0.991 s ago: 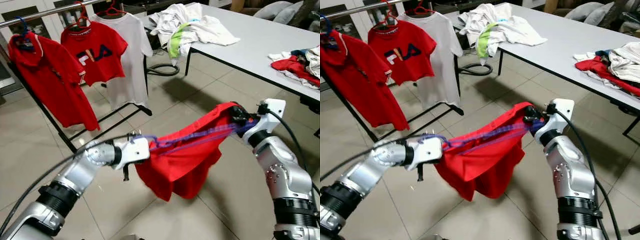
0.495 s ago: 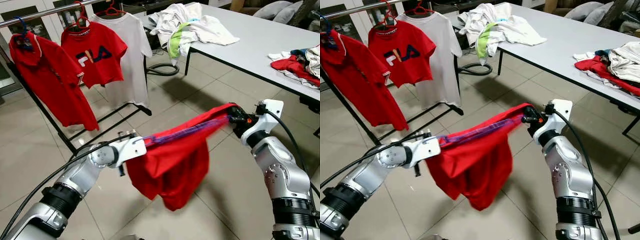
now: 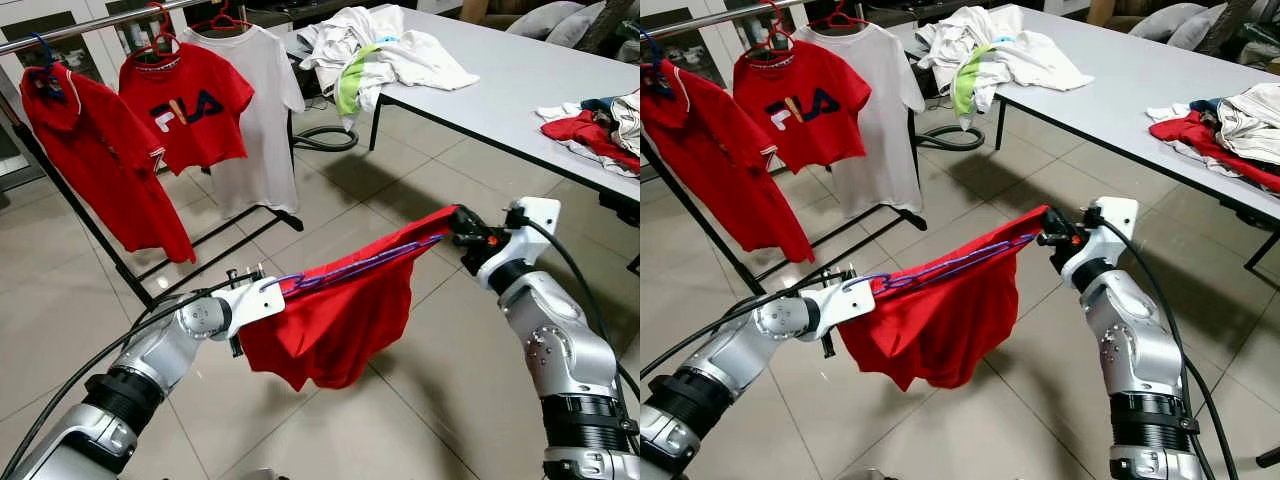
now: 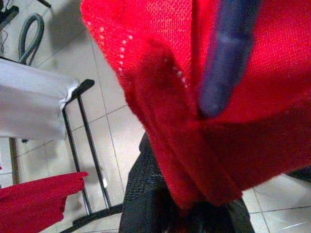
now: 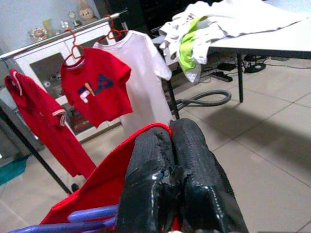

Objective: Hang hanger

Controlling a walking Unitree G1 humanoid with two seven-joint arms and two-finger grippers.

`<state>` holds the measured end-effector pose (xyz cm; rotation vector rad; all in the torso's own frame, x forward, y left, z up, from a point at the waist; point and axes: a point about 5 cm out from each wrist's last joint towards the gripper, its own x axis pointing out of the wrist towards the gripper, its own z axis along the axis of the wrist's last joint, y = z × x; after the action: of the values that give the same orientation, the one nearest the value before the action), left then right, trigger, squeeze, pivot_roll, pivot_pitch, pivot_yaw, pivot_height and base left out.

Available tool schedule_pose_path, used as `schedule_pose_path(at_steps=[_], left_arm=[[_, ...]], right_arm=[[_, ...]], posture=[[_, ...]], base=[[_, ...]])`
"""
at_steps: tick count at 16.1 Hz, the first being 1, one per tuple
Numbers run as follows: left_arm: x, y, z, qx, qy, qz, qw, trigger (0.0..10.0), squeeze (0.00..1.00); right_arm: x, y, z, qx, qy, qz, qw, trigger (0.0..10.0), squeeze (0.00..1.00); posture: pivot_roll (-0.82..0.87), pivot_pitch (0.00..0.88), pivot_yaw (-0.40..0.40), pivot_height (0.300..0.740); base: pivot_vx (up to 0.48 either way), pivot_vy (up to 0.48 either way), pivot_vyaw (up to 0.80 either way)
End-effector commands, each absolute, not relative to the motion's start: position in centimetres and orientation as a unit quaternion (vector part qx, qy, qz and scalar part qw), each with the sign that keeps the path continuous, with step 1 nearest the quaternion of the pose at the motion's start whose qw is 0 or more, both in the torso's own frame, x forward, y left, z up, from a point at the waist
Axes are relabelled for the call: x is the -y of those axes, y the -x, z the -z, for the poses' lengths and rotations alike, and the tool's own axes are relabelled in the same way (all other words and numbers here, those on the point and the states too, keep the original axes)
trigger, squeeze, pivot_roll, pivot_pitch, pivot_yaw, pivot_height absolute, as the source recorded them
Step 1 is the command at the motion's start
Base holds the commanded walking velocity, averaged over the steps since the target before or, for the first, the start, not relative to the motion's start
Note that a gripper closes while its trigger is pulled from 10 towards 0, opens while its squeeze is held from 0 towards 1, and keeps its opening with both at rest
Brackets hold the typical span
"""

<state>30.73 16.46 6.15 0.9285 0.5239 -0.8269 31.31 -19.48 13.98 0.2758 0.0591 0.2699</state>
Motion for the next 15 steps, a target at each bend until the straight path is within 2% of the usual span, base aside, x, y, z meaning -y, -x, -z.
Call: schedule_pose_path(at_steps=[1, 8, 11, 15], left_arm=[[-17.6, -31.0, -6.2, -0.257, -0.436, 0.361, 0.783, 0.0, 0.00], [-18.6, -32.3, -7.2, -0.245, -0.442, 0.329, 0.797, 0.0, 0.00], [-18.6, -32.4, -7.5, -0.231, -0.443, 0.336, 0.798, 0.0, 0.00], [-17.8, -31.9, -7.8, -0.217, -0.424, 0.385, 0.791, 0.0, 0.00]], right_arm=[[19.7, -31.3, -15.8, 0.007, -0.124, -0.137, 0.983, 0.0, 0.00], [17.6, -29.9, -15.5, 0.004, -0.093, -0.220, 0.971, 0.0, 0.00], [17.8, -29.4, -15.1, 0.003, -0.071, -0.220, 0.973, 0.0, 0.00], [19.0, -29.5, -14.2, -0.011, -0.052, -0.183, 0.982, 0.0, 0.00]], posture=[[-0.06, 0.000, 0.075, 0.740], [-0.06, 0.000, 0.074, 0.740], [-0.06, 0.000, 0.074, 0.740], [-0.06, 0.000, 0.076, 0.740]], base=[[0.000, 0.000, 0.00], [0.000, 0.000, 0.00], [0.000, 0.000, 0.00], [0.000, 0.000, 0.00]])
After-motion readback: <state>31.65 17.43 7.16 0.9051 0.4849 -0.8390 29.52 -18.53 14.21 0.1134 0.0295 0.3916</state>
